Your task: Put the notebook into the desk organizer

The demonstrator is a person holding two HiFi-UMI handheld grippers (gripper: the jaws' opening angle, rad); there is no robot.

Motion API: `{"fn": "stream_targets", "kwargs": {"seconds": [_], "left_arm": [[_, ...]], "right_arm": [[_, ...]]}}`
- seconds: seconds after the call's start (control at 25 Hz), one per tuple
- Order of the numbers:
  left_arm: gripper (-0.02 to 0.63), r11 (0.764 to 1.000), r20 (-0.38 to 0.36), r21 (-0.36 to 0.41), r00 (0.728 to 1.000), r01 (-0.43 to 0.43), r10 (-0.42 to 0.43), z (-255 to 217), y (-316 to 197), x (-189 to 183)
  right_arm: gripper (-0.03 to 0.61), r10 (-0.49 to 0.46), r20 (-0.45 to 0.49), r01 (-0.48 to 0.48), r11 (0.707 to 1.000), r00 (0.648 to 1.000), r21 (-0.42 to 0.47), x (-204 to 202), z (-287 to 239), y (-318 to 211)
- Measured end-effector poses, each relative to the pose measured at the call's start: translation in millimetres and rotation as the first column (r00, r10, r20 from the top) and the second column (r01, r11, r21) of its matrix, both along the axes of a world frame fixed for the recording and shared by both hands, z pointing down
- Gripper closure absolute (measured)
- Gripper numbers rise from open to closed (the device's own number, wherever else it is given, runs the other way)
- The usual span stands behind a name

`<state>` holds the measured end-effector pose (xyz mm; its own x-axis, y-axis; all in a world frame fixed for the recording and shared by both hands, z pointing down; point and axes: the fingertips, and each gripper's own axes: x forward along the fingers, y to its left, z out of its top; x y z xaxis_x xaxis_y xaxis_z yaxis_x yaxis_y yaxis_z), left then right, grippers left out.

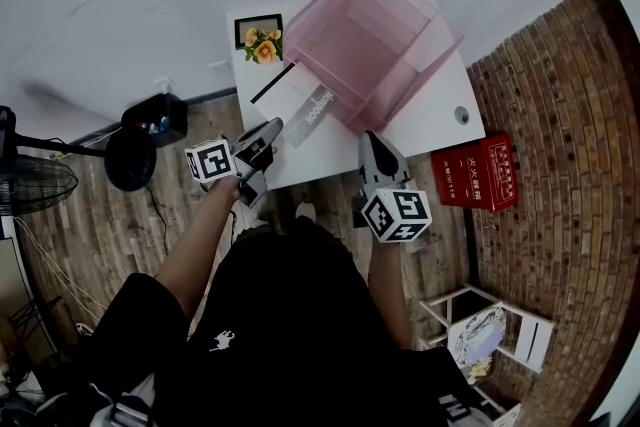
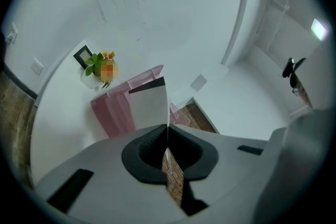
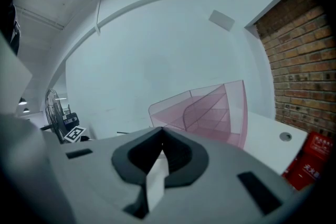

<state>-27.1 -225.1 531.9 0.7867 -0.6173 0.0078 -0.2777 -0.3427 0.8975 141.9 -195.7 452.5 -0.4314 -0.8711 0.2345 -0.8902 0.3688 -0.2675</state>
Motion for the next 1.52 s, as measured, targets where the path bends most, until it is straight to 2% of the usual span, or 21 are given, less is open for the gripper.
{"fn": "stream_targets", "kwargs": {"seconds": [0.08, 0.28, 0.44, 0.76, 1.12, 1.52], "left_arm": [[0.605, 1.000, -0.030, 0.006, 1.000, 0.002, -0.001, -2, -3, 3], [0.605, 1.000, -0.002, 0.017, 1.000, -0.001, 0.001, 9, -6, 7], [0.604, 1.000, 0.059, -0.018, 0.998, 0.001, 0.000, 31, -3, 11], [0.604, 0.987, 0.131, -0.137, 0.989, 0.086, -0.068, 81, -5, 2], [0.603, 0.988, 0.285, -0.143, 0.958, 0.059, -0.016, 104, -16, 4], [0.603, 0.985, 0.307, -0.167, 0.952, 0.053, 0.001, 114, -28, 6]], "right_arm": [[0.575, -0.002, -0.001, 0.002, 1.000, 1.000, 0.002, 0, 0, -2], [0.575, -0.015, -0.005, 0.015, 1.000, 1.000, 0.006, 2, -2, -5], [0.577, -0.030, -0.007, 0.030, 1.000, 1.000, -0.003, 4, 5, -7], [0.576, -0.050, -0.013, 0.050, 0.999, 0.999, -0.017, 2, 17, -11], [0.575, 0.047, -0.048, -0.050, 0.996, 0.998, -0.068, -13, 32, -13], [0.575, 0.127, -0.079, -0.135, 0.984, 0.989, -0.114, -42, 47, -13]]}}
